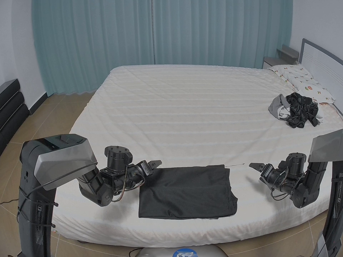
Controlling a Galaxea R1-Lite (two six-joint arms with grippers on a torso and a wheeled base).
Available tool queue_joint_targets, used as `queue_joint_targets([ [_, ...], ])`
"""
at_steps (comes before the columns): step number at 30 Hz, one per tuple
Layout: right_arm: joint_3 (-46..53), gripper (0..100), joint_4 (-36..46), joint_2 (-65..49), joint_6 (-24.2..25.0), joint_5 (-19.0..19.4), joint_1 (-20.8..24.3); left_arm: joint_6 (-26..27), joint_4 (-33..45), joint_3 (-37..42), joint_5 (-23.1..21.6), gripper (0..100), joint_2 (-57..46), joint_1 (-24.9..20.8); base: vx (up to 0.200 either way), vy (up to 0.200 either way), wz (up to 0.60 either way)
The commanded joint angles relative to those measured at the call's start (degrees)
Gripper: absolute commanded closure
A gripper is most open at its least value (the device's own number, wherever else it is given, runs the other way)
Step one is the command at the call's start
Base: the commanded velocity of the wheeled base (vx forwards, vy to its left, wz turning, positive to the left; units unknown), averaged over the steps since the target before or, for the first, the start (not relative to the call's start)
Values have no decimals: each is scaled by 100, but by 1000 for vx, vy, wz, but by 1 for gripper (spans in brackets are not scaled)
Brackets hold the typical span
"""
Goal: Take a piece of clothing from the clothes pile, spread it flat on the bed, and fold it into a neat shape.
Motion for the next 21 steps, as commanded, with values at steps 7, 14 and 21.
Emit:
queue_joint_targets([
  [7,7,0,1,11,1,1,0,-9,-2,-160,16,100,270,-1,0,0,0],
  [14,15,0,-8,11,1,1,0,-35,-20,-142,279,100,262,26,0,0,0],
  [21,24,0,-8,-7,1,1,0,-158,-46,-125,534,100,244,79,0,0,0],
])
